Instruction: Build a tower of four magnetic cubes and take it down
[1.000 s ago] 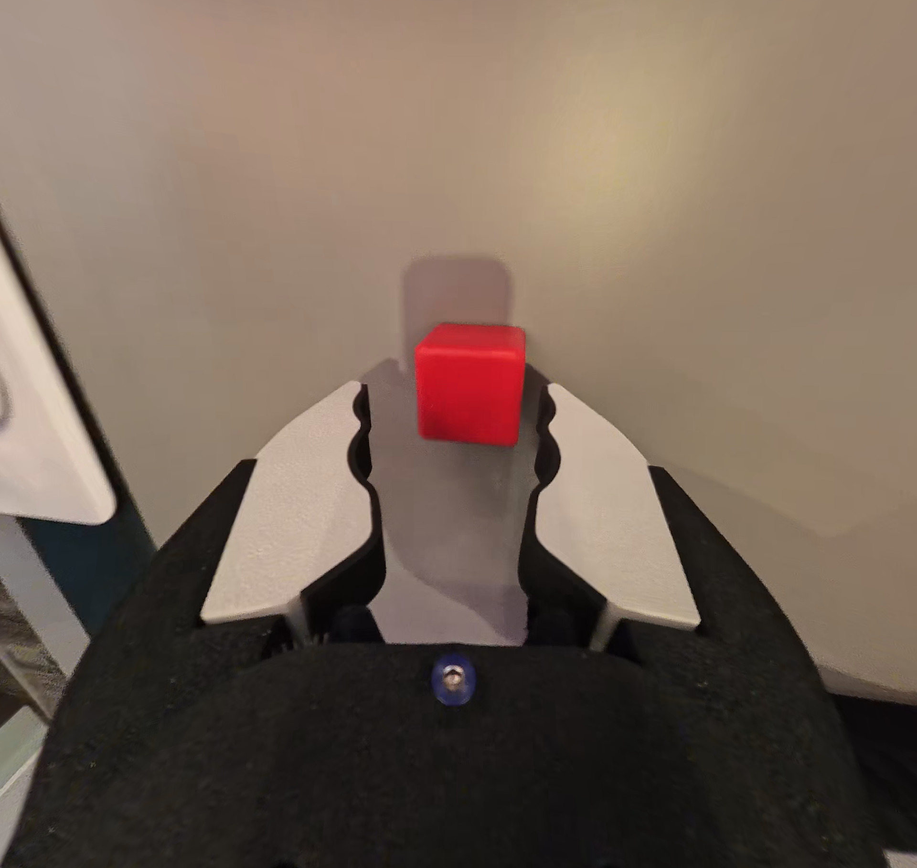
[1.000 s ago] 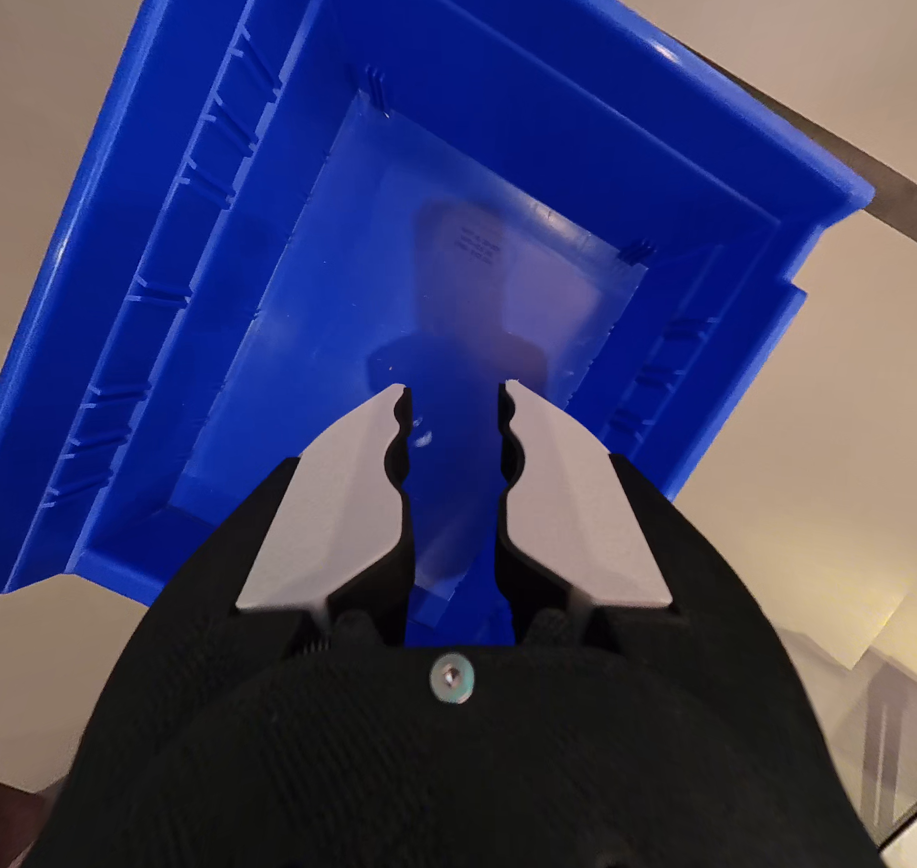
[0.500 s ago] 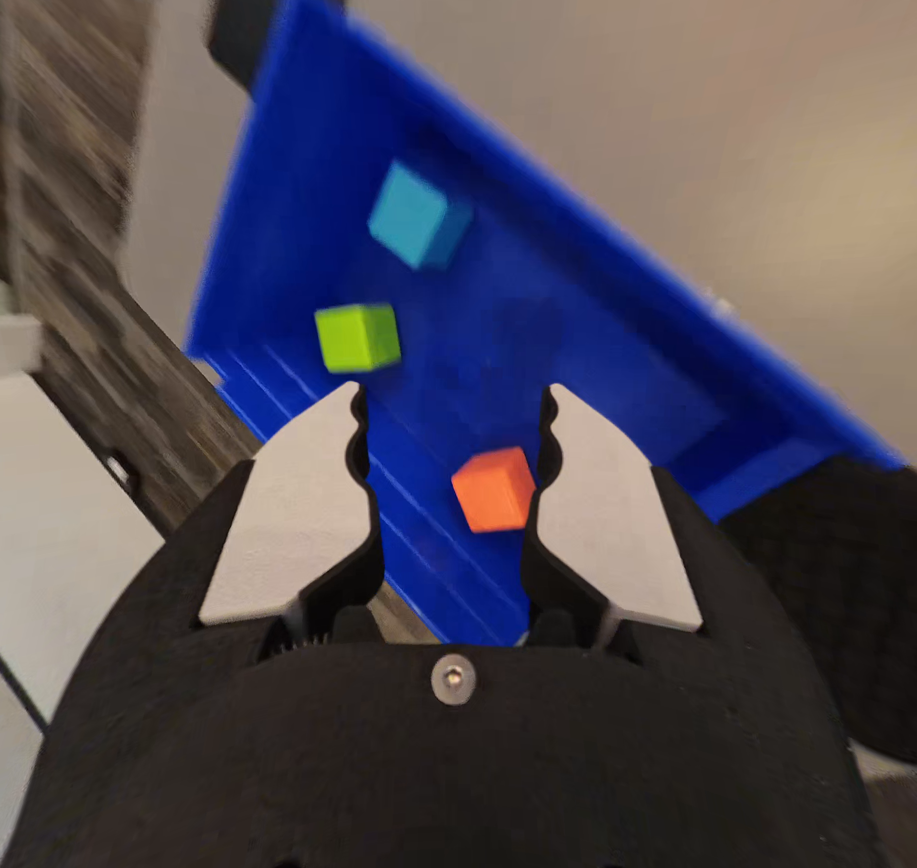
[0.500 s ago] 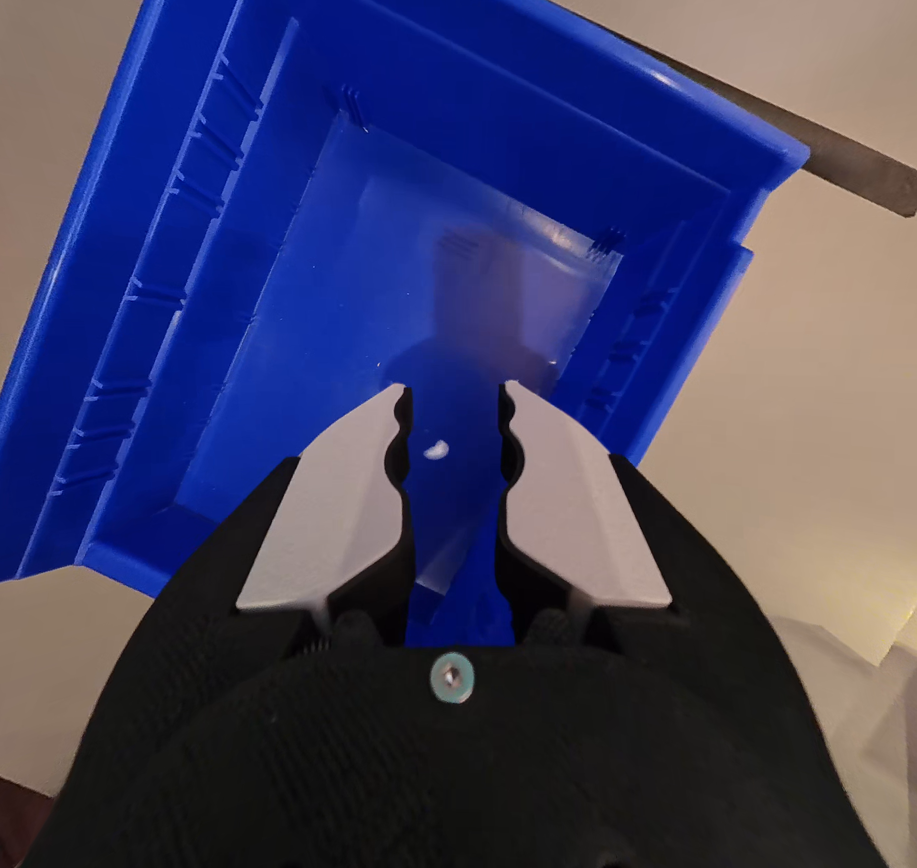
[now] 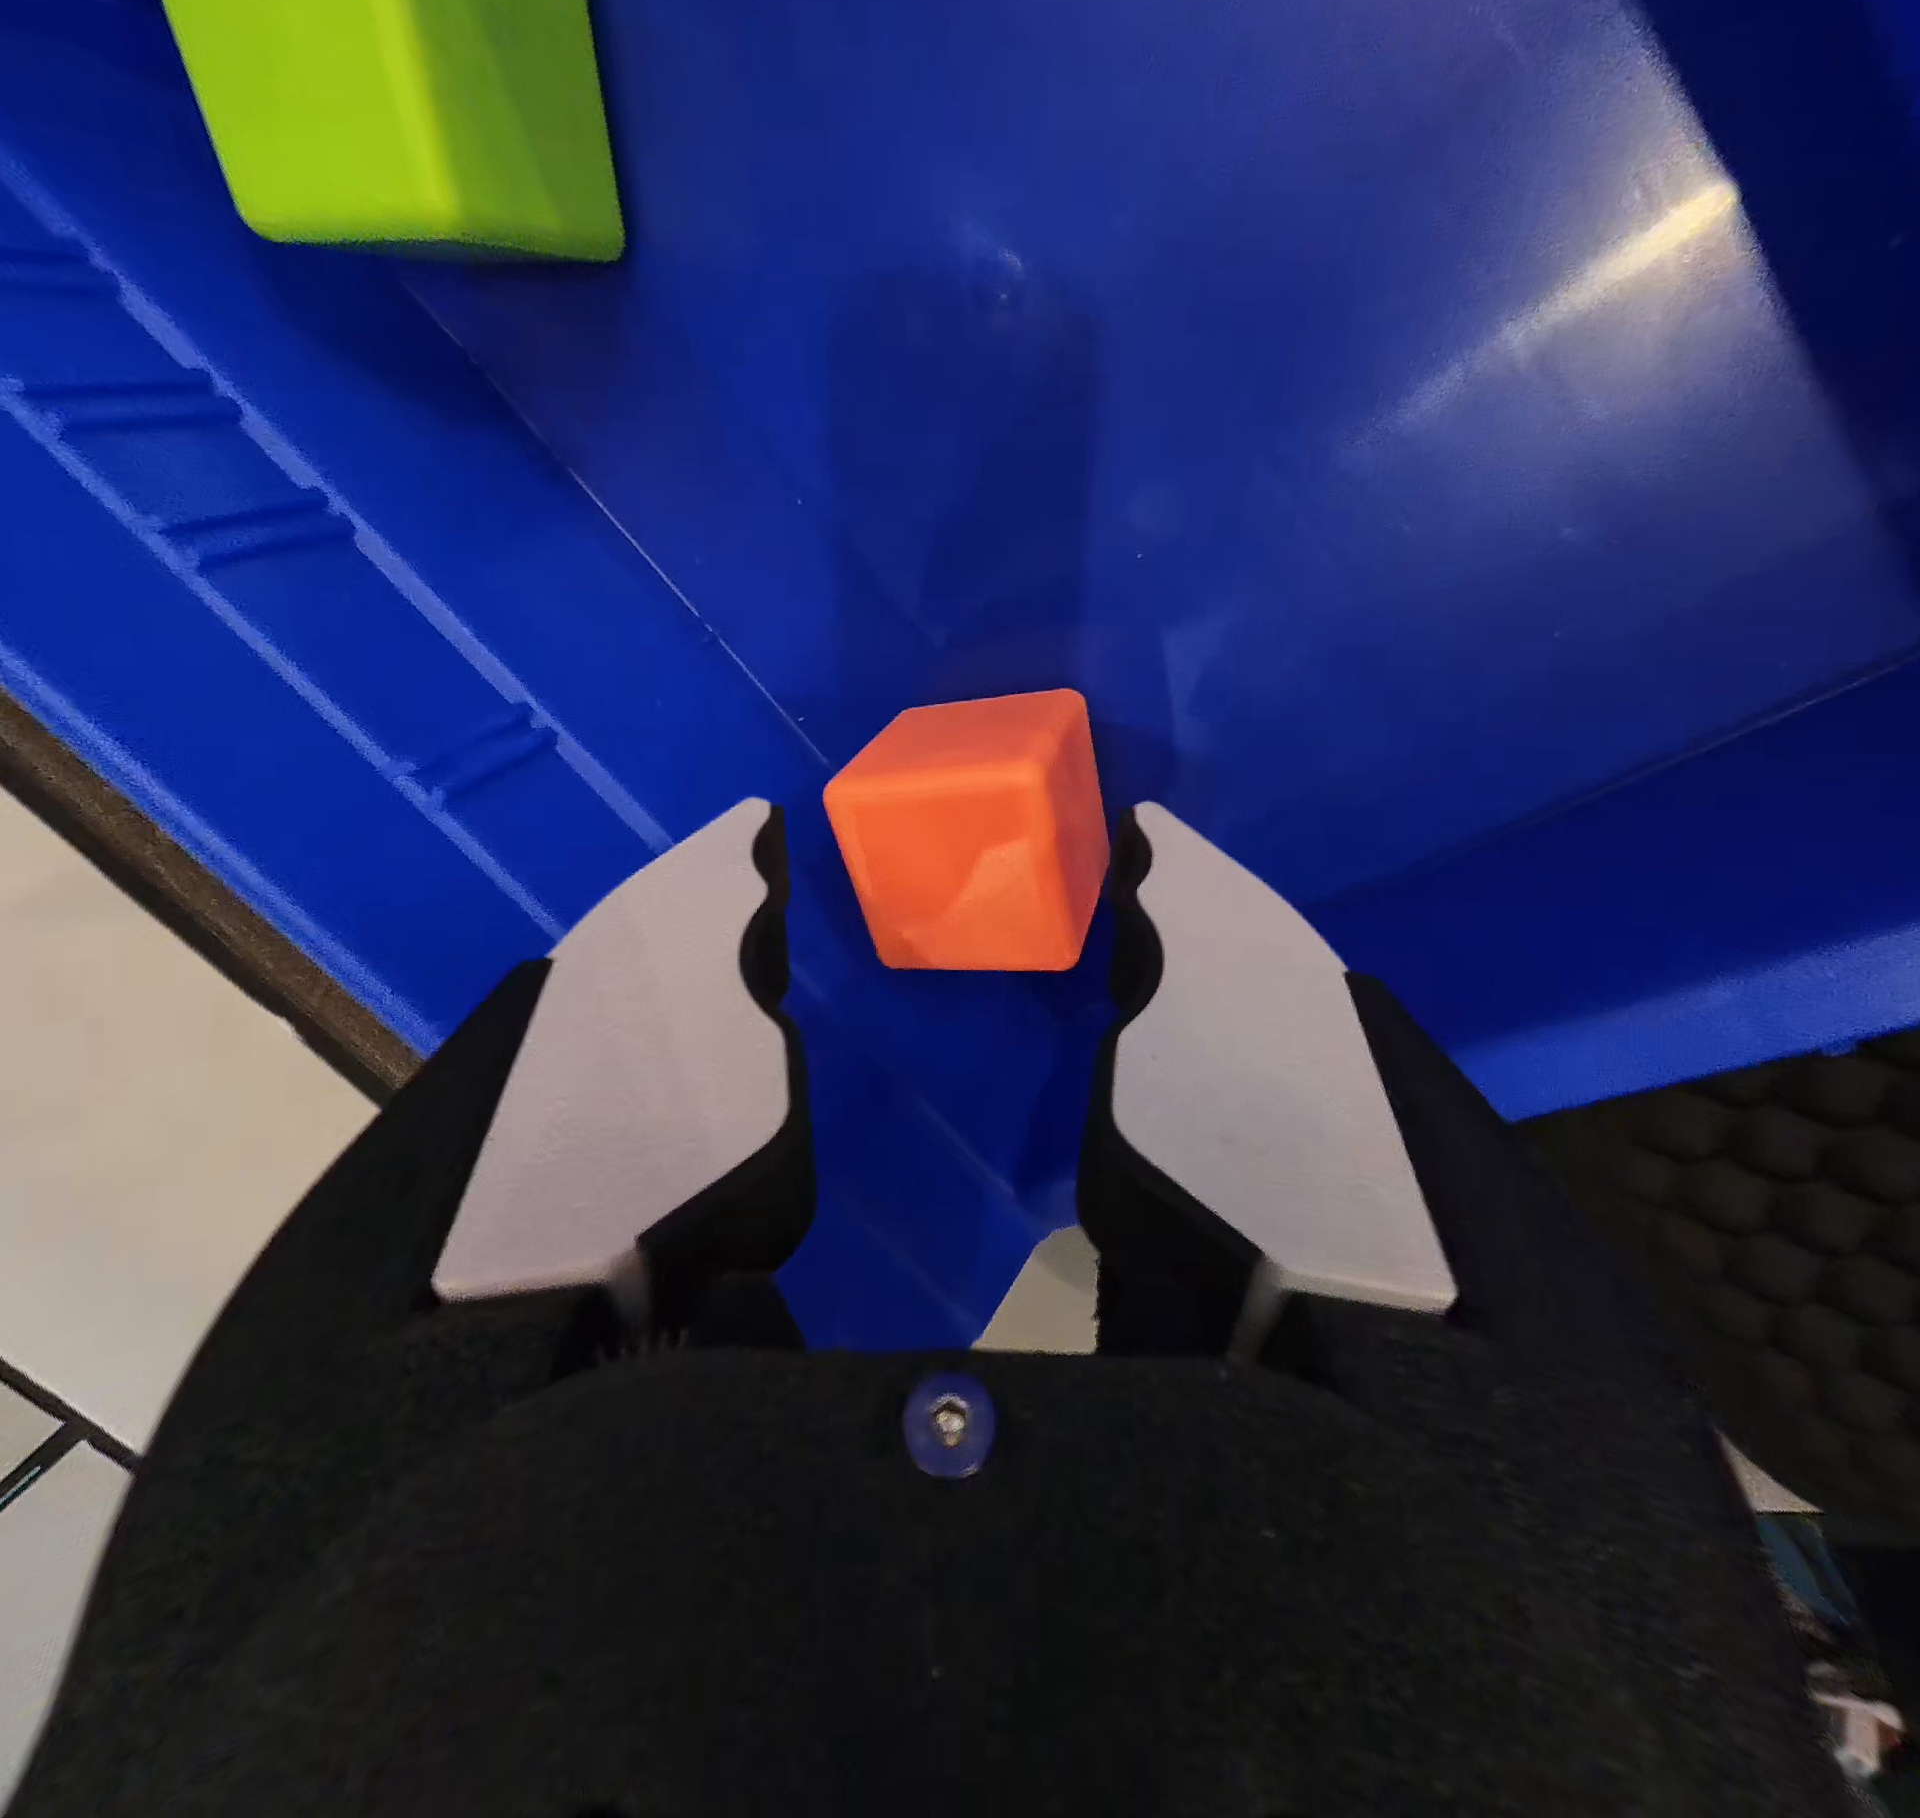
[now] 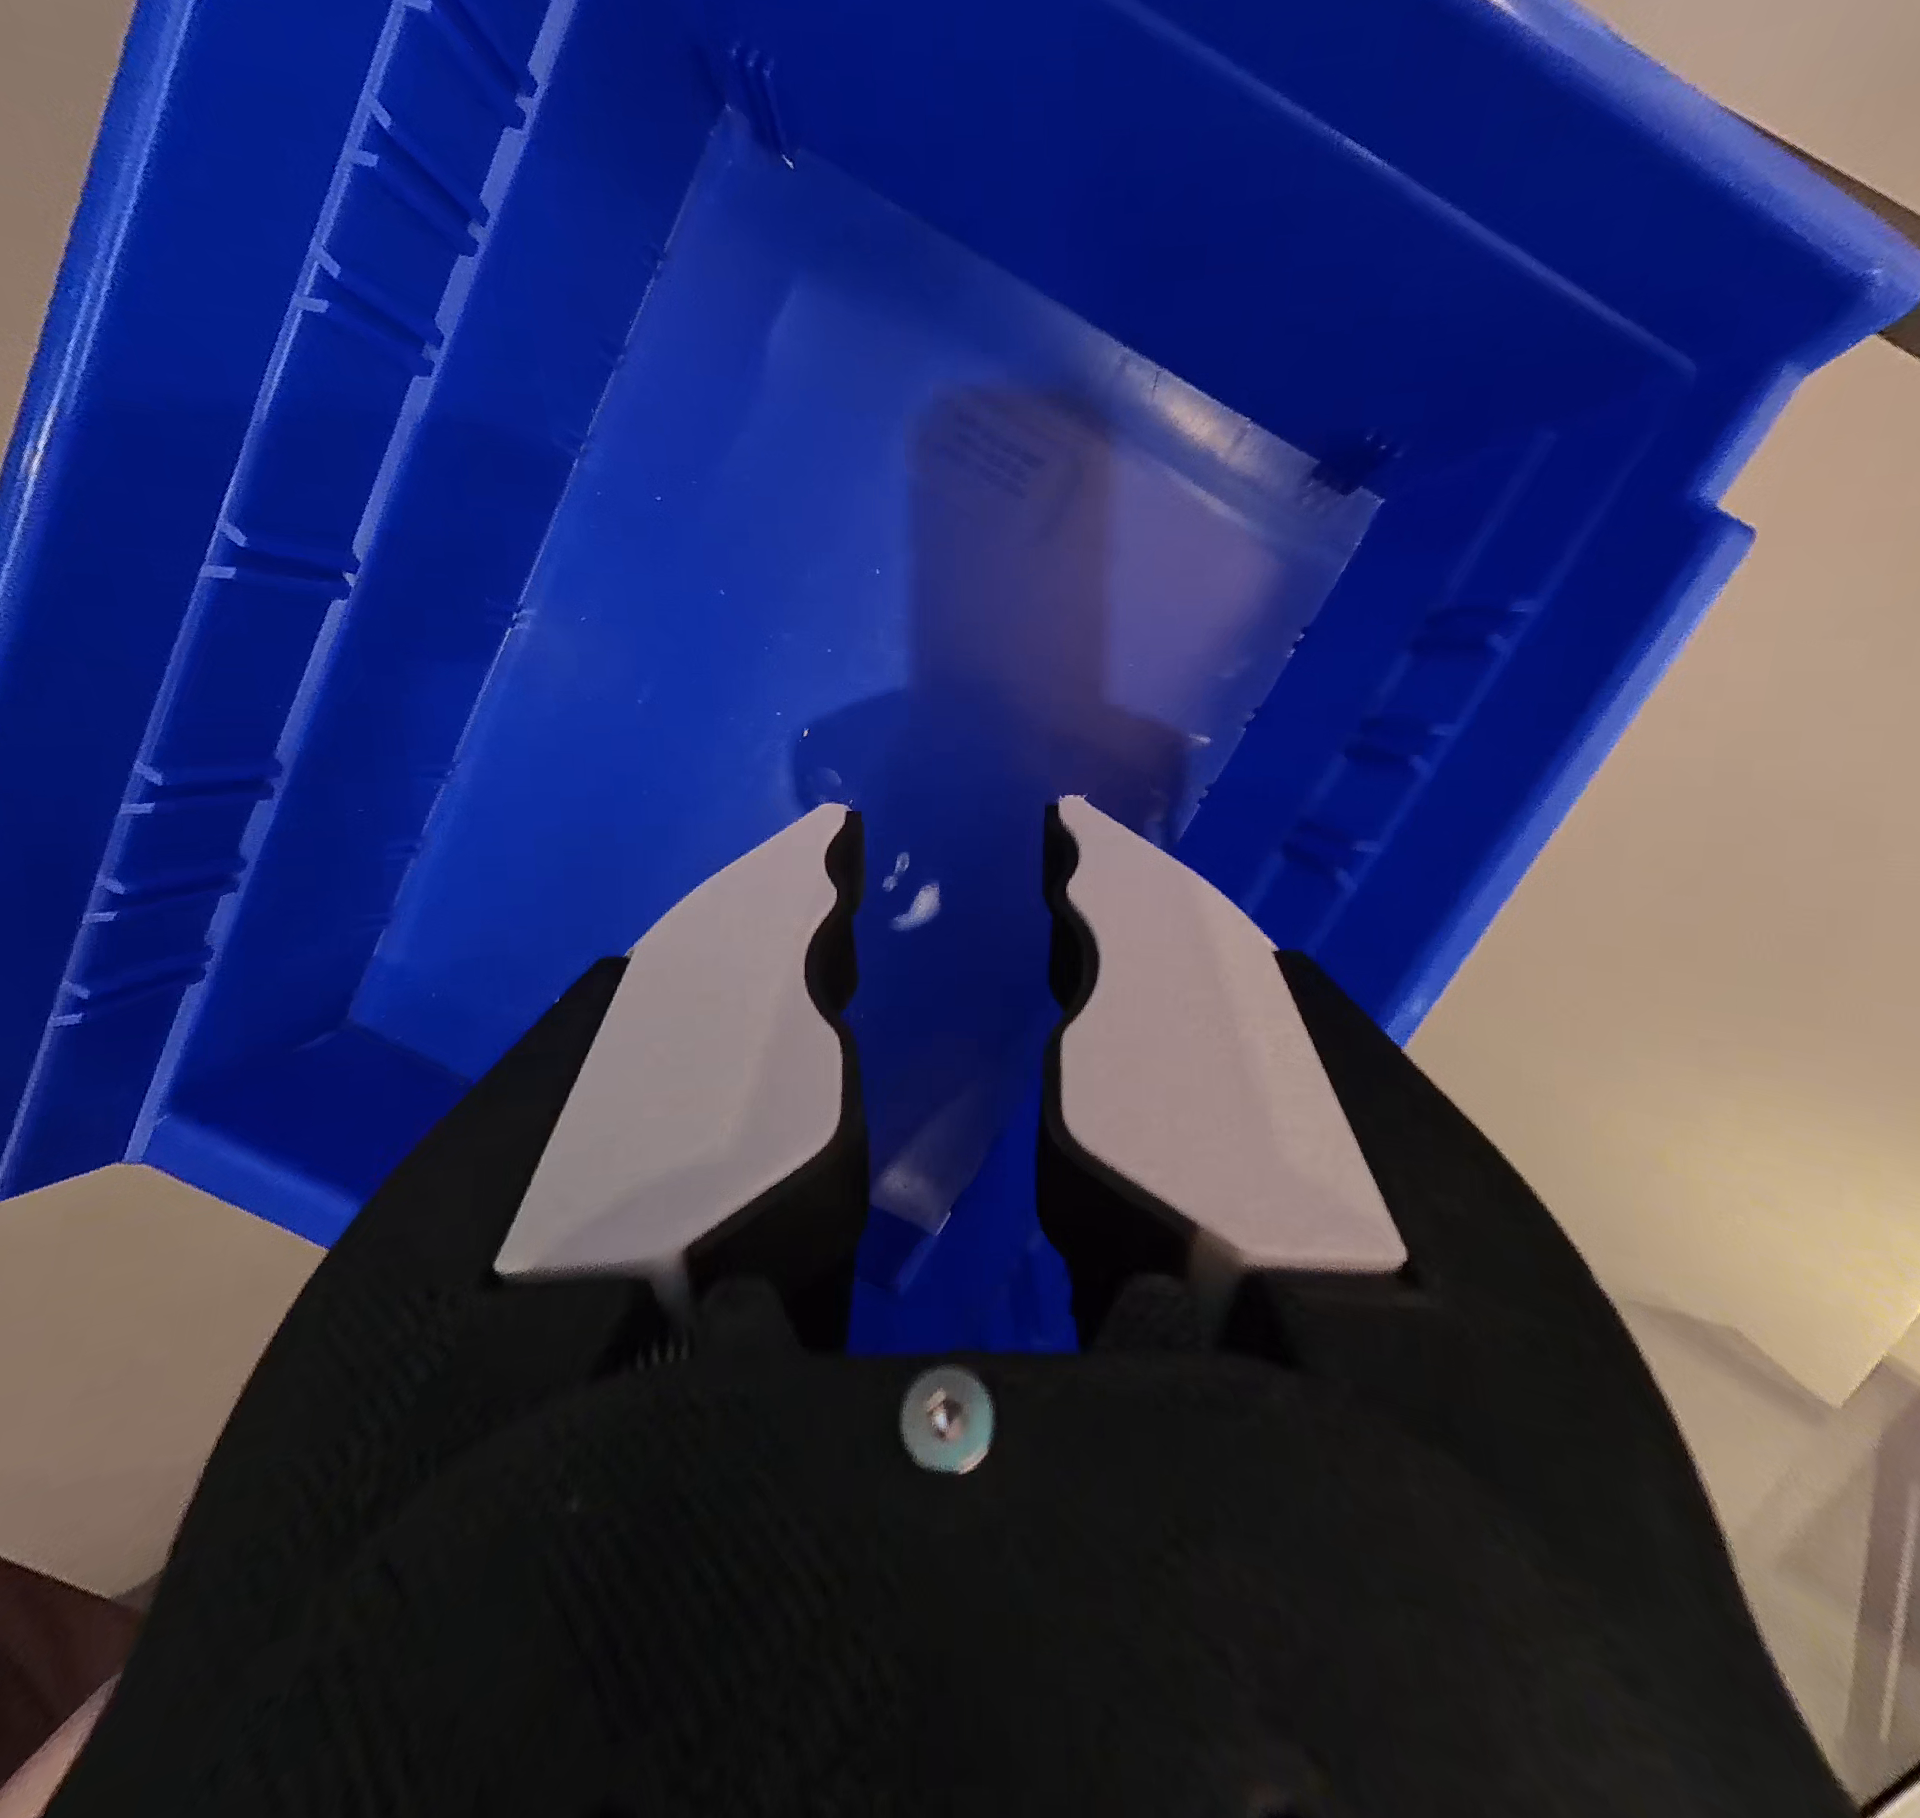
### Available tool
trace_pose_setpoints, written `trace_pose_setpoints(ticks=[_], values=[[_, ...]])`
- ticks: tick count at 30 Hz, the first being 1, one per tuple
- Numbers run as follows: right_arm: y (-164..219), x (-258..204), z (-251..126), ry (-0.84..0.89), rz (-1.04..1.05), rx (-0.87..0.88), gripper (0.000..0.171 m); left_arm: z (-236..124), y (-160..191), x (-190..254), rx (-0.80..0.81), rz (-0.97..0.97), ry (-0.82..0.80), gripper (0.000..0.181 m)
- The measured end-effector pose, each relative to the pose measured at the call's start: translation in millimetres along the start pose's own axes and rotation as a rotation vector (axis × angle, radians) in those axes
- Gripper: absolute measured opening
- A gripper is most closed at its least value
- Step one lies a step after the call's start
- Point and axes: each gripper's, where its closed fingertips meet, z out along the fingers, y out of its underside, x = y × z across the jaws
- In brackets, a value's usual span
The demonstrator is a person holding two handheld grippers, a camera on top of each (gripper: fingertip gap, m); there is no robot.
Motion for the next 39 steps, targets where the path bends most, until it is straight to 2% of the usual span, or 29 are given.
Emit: trace_pose_setpoints(ticks=[5,11,14,21,26,30,33,36,39], values=[[3.3,-0.6,1.8,-0.008,-0.01,-0.016,0.036,12.9,6.5,1.6,-0.073,-0.043,0.029,0.055],[6.1,-1.9,4.9,-0.018,-0.016,-0.034,0.036,19.2,8.9,7.0,-0.135,-0.08,0.05,0.064],[6.2,-3.0,4.9,-0.022,-0.022,-0.036,0.036,21.8,14.4,9.0,-0.178,-0.049,0.03,0.057],[6.4,-6.6,7.4,-0.03,-0.034,-0.049,0.036,21.5,7.5,15.5,-0.109,0.036,0.027,0.055],[5.8,-8.4,8.2,-0.028,-0.041,-0.055,0.036,18.2,15.5,12.0,-0.13,0.01,0.046,0.062],[6.0,-10.7,9.0,-0.03,-0.051,-0.062,0.036,21.6,16.4,14.2,-0.161,0.051,0.05,0.053],[7.5,-11.9,9.8,-0.035,-0.058,-0.071,0.036,23.8,14.8,13.8,-0.173,0.1,0.025,0.054],[7.3,-11.6,9.6,-0.038,-0.055,-0.069,0.036,15.6,12.0,15.6,-0.169,0.138,-0.001,0.053],[7.6,-9.6,8.8,-0.034,-0.049,-0.068,0.034,-15.8,-3.1,11.8,-0.08,0.16,-0.067,0.053]])
